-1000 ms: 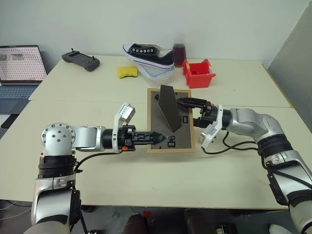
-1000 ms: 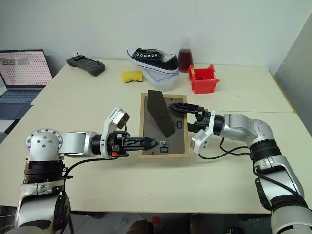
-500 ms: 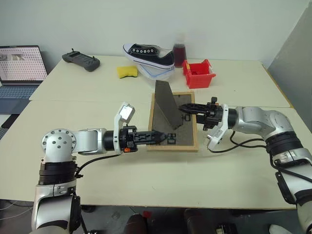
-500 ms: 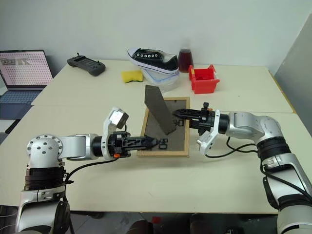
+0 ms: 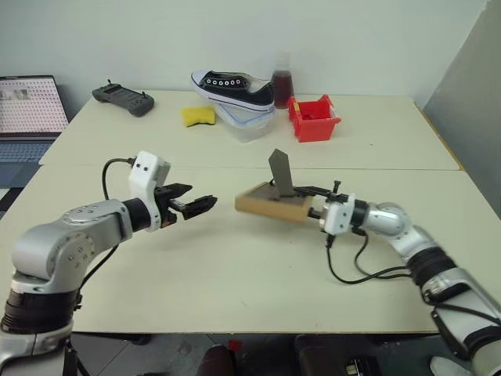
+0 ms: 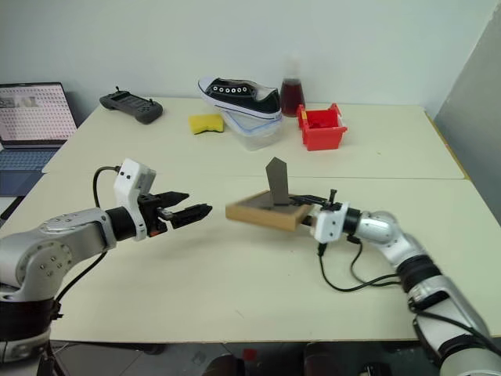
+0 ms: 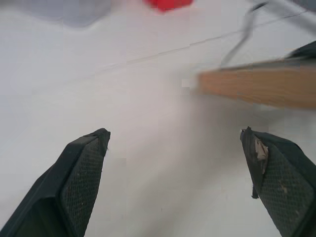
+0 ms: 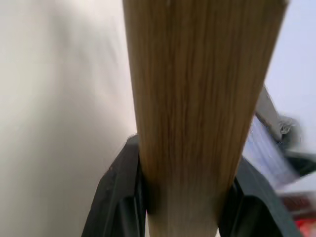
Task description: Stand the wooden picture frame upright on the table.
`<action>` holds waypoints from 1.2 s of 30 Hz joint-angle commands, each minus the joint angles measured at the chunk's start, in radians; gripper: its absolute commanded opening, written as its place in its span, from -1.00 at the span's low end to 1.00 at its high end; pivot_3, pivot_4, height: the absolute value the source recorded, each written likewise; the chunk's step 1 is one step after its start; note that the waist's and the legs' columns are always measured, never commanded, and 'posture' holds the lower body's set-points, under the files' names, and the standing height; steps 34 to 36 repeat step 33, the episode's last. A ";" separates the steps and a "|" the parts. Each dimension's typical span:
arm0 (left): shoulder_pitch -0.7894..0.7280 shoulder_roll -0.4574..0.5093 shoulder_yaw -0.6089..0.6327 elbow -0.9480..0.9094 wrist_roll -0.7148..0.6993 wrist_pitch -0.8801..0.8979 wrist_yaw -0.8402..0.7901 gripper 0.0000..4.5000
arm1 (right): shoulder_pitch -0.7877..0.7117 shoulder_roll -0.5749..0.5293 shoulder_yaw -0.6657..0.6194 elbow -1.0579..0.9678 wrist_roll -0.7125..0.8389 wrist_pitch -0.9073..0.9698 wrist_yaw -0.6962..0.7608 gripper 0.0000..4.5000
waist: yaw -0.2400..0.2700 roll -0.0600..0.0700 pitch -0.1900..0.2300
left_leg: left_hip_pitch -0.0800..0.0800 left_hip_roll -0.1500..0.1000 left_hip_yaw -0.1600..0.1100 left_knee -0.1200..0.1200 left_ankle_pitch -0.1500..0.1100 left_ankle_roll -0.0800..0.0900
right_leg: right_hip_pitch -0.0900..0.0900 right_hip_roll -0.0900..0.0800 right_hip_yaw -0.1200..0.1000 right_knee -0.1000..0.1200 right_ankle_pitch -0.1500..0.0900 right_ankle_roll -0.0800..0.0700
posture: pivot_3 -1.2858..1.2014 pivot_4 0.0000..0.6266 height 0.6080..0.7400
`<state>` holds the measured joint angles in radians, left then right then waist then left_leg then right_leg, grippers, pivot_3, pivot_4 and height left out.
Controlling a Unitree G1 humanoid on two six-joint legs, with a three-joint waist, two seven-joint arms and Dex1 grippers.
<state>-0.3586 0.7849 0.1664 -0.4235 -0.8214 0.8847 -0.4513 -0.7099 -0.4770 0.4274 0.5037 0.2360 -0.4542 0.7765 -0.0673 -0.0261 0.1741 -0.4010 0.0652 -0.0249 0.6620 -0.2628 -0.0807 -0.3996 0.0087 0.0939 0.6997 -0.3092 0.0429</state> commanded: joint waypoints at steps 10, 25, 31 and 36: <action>0.154 -0.003 0.063 -0.131 0.061 -0.107 -0.068 1.00 | -0.010 0.165 -0.160 0.039 0.257 0.686 0.183 -0.41 | 0.026 0.001 0.000 | 0.000 -0.002 0.002 0.000 -0.003 0.005 | 0.000 0.001 -0.002 -0.002 0.000 0.000 | 0.03 -0.52 1.00; 0.097 0.021 0.028 -0.005 0.128 -0.109 -0.172 1.00 | 0.184 0.022 -0.252 -0.274 0.162 0.782 0.198 0.98 | 0.035 0.000 0.000 | 0.000 -0.001 0.003 0.000 -0.003 0.005 | -0.001 0.003 -0.001 -0.001 0.000 0.000 | 0.03 -0.52 1.00; 0.022 0.104 0.026 0.175 0.193 -0.146 -0.285 1.00 | 0.297 -0.209 -0.394 -0.654 0.235 0.991 0.160 1.00 | 0.037 0.002 0.001 | -0.002 -0.001 0.003 0.000 -0.003 0.005 | -0.003 0.003 -0.001 -0.002 0.000 0.000 | 0.03 -0.52 1.00; -0.002 0.117 0.012 0.224 0.216 -0.165 -0.318 1.00 | 0.303 -0.232 -0.447 -0.753 0.296 1.085 0.126 1.00 | 0.032 0.002 0.001 | -0.001 0.000 0.003 -0.001 -0.003 0.006 | -0.004 0.005 0.001 -0.001 0.000 0.000 | 0.03 -0.52 1.00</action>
